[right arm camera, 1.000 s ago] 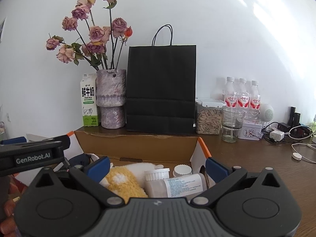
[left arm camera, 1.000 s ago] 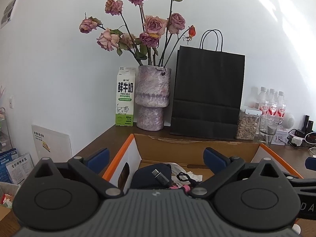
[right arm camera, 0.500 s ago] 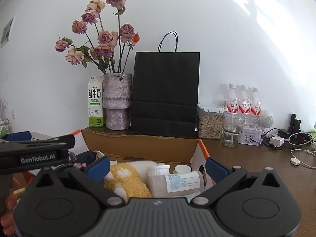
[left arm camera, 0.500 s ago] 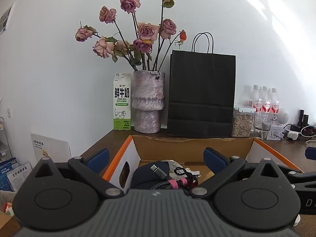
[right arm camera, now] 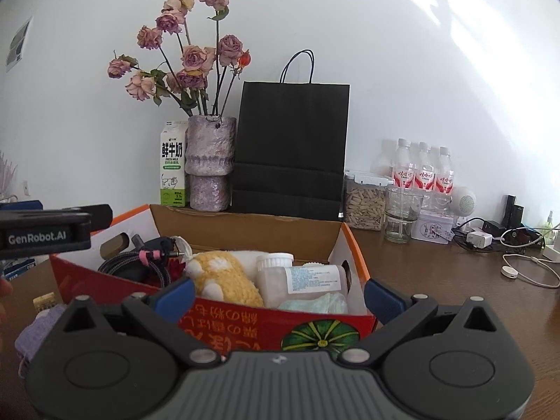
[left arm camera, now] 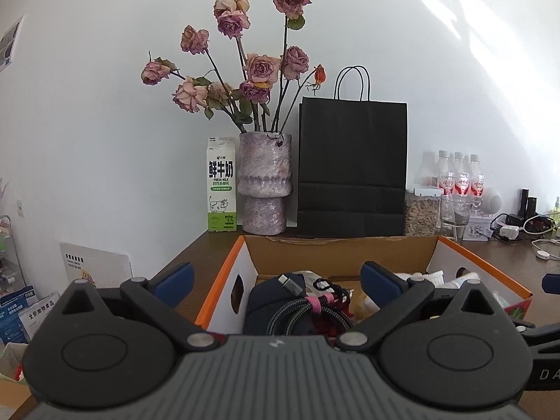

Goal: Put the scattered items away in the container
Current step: 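Withdraw both grippers from the box back toward the table, then move the right gripper toward the crumpled white tissue while the left approaches the purple pouch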

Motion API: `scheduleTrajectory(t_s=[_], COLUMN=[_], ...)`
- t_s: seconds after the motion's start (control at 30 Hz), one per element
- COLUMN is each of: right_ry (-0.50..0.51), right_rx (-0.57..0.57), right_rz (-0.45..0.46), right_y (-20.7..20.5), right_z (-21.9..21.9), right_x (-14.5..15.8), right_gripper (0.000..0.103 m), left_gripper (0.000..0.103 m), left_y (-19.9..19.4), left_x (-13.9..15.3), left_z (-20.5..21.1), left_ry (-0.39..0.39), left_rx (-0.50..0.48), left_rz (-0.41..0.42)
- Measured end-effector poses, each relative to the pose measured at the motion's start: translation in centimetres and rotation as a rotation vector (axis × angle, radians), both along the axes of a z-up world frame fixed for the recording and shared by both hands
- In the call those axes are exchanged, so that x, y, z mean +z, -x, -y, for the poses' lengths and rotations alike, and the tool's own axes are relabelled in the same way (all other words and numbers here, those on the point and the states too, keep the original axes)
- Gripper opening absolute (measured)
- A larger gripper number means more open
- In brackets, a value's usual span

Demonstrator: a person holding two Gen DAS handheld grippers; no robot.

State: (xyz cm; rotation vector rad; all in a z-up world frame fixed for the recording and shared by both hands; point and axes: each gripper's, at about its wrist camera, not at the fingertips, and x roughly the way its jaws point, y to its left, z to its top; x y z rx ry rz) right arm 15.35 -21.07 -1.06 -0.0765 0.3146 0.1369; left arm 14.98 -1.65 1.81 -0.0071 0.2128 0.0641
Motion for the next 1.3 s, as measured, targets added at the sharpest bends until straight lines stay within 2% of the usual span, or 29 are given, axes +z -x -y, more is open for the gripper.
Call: scheduleTrajectory(t_s=[0.13, 0.23, 0.47, 0.77, 0.9, 1.07, 1.3], right_ry=[0.039, 0.056, 0.04, -0.002, -0.006, -0.009, -0.014], right_rx=[0.041, 0.057, 0.062, 0.047, 0.035, 0.042, 0.043], right_rz=[-0.073, -0.119, -0.245, -0.379, -0.379, -0.381, -0.382], right_y=[1.4, 2.4, 3.6, 2.5, 2.5, 2.3, 2.2], right_z=[-0.3, -0.4, 0.1, 0.4, 0.4, 0.4, 0.5], right_x=[-0.7, -1.4, -3.3, -4.7, -4.8, -4.8, -4.7], right_gripper=[0.103, 0.103, 0.103, 0.103, 0.103, 0.103, 0.103], left_gripper=[0.103, 0.103, 0.103, 0.103, 0.103, 0.103, 0.103], left_y=[1.9, 2.9, 4.9, 3.8, 3.2, 2.9, 2.9], left_x=[-0.4, -1.1, -3.3, -5.5, -6.0, -6.0, -6.0], left_z=[-0.6, -1.2, -2.0, -2.7, -3.3, -2.6, -2.5], left_ry=[-0.002, 0.007, -0.016, 0.038, 0.082, 0.031, 0.034], left_rx=[-0.03, -0.054, -0.073, -0.056, -0.042, -0.033, -0.03], left_rz=[-0.047, -0.113, -0.244, -0.386, -0.432, -0.452, -0.451])
